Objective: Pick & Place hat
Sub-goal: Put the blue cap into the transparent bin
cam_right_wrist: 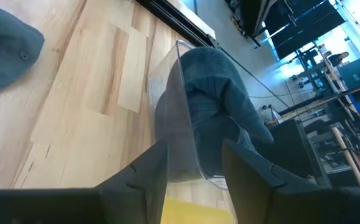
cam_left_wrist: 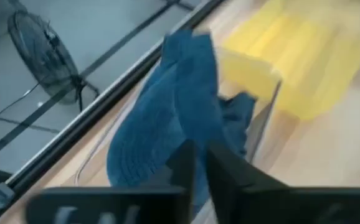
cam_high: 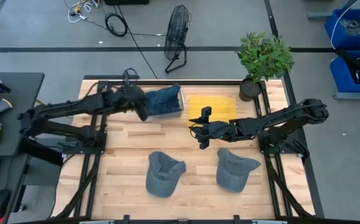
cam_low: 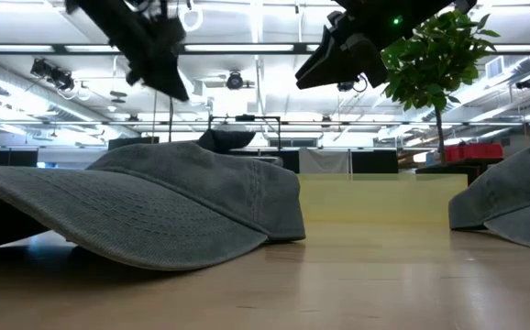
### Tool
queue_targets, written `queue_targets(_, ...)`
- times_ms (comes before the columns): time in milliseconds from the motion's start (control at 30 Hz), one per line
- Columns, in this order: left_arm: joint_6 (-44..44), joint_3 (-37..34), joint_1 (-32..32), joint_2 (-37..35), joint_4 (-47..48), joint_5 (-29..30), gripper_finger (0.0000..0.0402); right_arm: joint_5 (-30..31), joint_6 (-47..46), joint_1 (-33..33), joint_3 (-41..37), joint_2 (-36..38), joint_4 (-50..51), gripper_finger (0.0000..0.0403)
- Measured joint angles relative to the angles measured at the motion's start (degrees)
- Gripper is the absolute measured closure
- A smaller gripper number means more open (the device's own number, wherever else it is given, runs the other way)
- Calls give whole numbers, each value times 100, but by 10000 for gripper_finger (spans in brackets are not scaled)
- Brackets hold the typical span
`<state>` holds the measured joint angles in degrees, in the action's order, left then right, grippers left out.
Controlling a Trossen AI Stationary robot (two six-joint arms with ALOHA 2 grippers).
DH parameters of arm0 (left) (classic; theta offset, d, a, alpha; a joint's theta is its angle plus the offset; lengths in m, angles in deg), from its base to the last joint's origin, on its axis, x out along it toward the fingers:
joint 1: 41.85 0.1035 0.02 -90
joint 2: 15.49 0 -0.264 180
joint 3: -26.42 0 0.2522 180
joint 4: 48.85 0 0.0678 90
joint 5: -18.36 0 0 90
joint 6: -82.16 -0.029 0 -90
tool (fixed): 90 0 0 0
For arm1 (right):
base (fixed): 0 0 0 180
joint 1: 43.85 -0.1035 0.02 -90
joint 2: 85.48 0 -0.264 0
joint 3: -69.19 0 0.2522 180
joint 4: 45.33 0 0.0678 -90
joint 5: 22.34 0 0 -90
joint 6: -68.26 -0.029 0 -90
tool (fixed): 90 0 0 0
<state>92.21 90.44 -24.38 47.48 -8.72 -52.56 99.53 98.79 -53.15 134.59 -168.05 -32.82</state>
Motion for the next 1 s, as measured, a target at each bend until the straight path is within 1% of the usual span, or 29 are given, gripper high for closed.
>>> queue_targets(33, -44, -2, 43, 148, -33, 3, 380, 1, -7, 0, 0, 1, 0, 248)
queue_targets(100, -62, -2, 156, 511, -151, 11, 393, 1, -8, 0, 0, 0, 0, 248)
queue_targets(333, 157, 10, 655, 1863, -154, 50, 399, 1, -8, 0, 0, 0, -3, 248)
queue_targets(400, 166, 5, 747, 2181, 90, -64, 399, 1, -8, 0, 0, 0, -2, 248)
queue_targets(467, 161, 9, 833, 2435, 201, -344, 399, 1, -8, 0, 0, 0, -2, 248)
queue_targets(567, 126, 29, 868, 2624, 371, -463, 399, 1, -8, 0, 0, 0, -2, 248)
queue_targets(667, 108, 19, 860, 2580, 400, -280, 399, 1, -51, 0, 0, 0, -2, 248)
queue_targets(767, 122, 59, 795, 2319, 579, -210, 399, 1, -217, 0, 0, 0, 12, 248)
queue_targets(867, 101, 197, 690, 1877, 651, -128, 399, 1, -326, 0, -2, 0, 42, 248)
queue_targets(1000, 87, 317, 543, 1246, 1007, -118, 399, -54, -371, 0, -2, 0, 83, 248)
